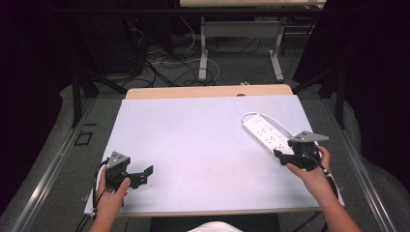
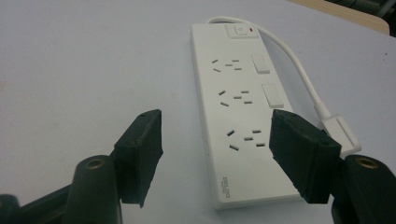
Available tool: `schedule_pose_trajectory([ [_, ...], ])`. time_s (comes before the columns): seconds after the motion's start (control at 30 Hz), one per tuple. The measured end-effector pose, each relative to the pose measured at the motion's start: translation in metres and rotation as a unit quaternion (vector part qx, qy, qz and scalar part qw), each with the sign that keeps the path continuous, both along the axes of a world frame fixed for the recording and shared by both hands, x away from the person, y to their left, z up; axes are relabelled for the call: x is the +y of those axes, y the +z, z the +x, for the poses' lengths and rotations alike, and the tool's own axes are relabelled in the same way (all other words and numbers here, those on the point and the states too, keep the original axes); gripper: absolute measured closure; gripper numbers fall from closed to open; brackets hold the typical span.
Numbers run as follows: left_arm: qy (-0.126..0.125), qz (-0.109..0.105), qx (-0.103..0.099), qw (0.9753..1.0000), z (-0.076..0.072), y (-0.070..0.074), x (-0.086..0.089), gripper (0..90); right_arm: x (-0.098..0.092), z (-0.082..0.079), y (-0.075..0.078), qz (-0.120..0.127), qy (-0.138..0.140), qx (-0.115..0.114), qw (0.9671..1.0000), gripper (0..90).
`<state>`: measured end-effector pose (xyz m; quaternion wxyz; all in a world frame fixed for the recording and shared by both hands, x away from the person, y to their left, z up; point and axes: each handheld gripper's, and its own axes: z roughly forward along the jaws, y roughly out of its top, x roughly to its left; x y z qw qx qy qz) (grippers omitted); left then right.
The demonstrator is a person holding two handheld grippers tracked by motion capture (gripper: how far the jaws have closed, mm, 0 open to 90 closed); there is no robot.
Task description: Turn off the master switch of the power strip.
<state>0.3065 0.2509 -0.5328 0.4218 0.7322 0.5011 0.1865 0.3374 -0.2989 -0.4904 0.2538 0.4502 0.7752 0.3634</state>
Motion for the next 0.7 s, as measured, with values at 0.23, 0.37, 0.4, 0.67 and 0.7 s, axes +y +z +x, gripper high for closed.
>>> schedule_pose_trajectory([
  [0.23, 0.000, 0.000, 0.000, 1.0000, 0.000, 0.000, 0.000, 1.8, -0.001, 0.010, 0.009, 0.008, 0.005, 0.010, 0.9999, 35.7],
  [0.37, 0.000, 0.000, 0.001, 1.0000, 0.000, 0.000, 0.000, 1.8, -0.002, 0.019, 0.015, 0.011, 0.006, 0.019, 0.9997, 37.5],
  [0.4, 0.000, 0.000, 0.001, 1.0000, 0.000, 0.000, 0.000, 1.8, -0.003, 0.021, 0.017, 0.007, 0.006, 0.021, 0.9997, 37.5],
  [0.67, 0.000, 0.000, 0.001, 1.0000, 0.000, 0.000, 0.000, 1.9, -0.002, 0.034, 0.028, 0.003, -0.002, 0.032, 0.9995, 38.0],
  [0.7, 0.000, 0.000, 0.001, 1.0000, 0.000, 0.000, 0.000, 1.8, -0.002, 0.036, 0.029, 0.001, 0.002, 0.035, 0.9994, 38.8],
])
